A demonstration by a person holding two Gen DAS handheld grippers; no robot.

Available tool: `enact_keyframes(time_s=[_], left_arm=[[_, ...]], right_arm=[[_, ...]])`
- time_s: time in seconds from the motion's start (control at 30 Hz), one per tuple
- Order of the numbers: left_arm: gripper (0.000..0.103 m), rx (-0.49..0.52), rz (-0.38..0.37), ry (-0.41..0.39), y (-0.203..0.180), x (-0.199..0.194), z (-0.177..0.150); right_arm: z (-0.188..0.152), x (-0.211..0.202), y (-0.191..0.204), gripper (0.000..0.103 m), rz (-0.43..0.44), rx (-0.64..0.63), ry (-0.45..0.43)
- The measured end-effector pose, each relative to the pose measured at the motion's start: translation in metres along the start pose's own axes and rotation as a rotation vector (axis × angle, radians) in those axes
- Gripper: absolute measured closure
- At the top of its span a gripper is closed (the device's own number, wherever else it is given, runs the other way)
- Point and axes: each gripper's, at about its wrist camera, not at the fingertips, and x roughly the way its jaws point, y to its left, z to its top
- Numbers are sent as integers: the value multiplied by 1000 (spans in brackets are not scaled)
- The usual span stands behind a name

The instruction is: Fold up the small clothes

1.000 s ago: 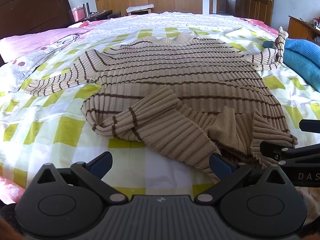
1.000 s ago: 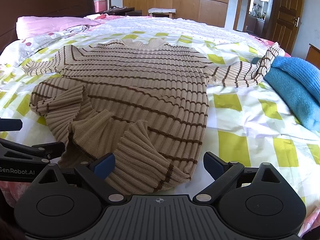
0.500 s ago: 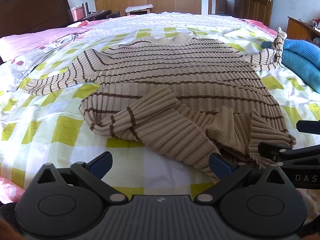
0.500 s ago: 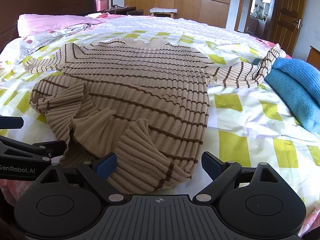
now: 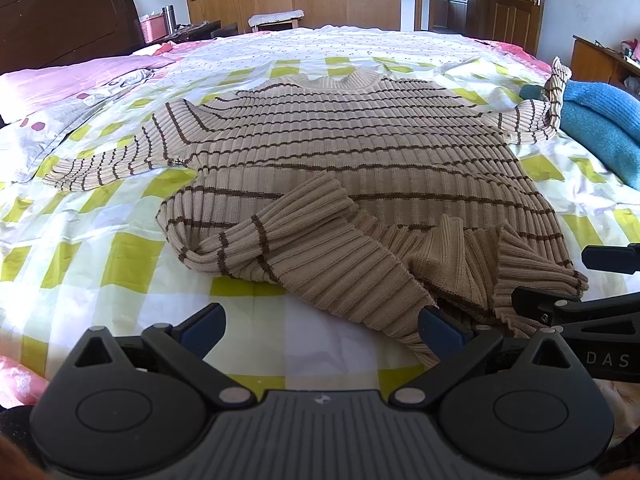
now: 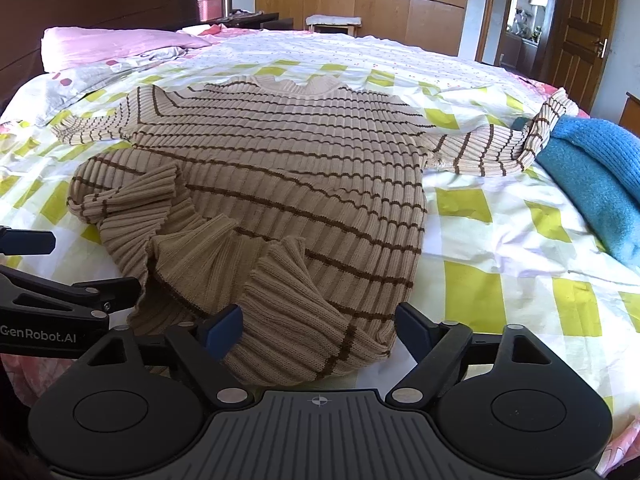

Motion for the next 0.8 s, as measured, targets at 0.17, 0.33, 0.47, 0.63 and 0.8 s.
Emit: enact_keyframes(time_s=[0.17, 0.33, 0.47, 0.63, 0.8], left_arm=[[0, -6, -4, -2, 2, 0, -1], [0, -7, 1, -10, 4, -1, 1], [0, 1, 3, -24, 7, -3, 5], [0, 25, 1, -44, 13, -3, 13], [0, 87, 37, -77, 24, 2, 26]], right_arm=[[0, -1, 0, 29, 12, 3, -1], [1, -3, 1, 42, 24, -17, -13], [3, -3, 1, 55, 44, -36, -11], [6, -1, 3, 61, 94, -76, -6], [9, 1, 8, 62, 139, -141, -7]])
